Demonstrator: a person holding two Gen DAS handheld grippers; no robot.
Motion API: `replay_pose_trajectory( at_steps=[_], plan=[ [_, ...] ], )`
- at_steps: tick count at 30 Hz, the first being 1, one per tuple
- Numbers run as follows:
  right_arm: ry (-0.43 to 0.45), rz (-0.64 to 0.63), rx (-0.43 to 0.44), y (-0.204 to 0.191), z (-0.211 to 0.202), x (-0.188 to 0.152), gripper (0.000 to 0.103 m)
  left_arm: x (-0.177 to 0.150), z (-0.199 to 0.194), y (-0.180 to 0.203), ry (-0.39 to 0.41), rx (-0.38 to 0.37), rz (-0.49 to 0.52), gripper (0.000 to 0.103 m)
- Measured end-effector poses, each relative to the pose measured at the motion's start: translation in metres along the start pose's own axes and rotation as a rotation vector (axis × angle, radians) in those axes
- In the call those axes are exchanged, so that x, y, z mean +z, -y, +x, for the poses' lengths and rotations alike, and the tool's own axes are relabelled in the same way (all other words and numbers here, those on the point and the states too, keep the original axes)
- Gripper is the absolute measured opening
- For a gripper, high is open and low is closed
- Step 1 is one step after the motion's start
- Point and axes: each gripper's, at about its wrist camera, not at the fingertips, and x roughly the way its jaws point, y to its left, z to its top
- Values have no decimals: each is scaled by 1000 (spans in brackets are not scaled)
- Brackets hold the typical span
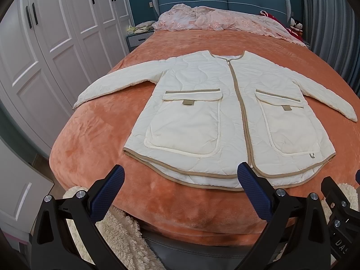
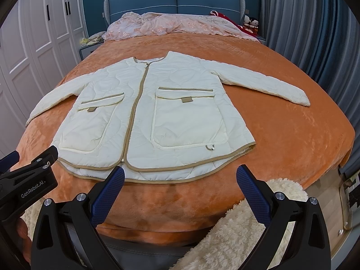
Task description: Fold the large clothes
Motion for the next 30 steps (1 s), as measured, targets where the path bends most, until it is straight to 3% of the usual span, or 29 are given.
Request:
replay_pose_trajectory(
  at_steps=[21,27,30],
  plan=[
    [-29,-5,19,3,20,5,98,2,17,-3,-11,-2,-19,98],
    [-72,157,89,60,59,29,98,19,40,-8,-26,-18,-36,98],
    [-73,265,10,107,83,45,98,33,53,-10,-22,-6,-34,98]
  ],
)
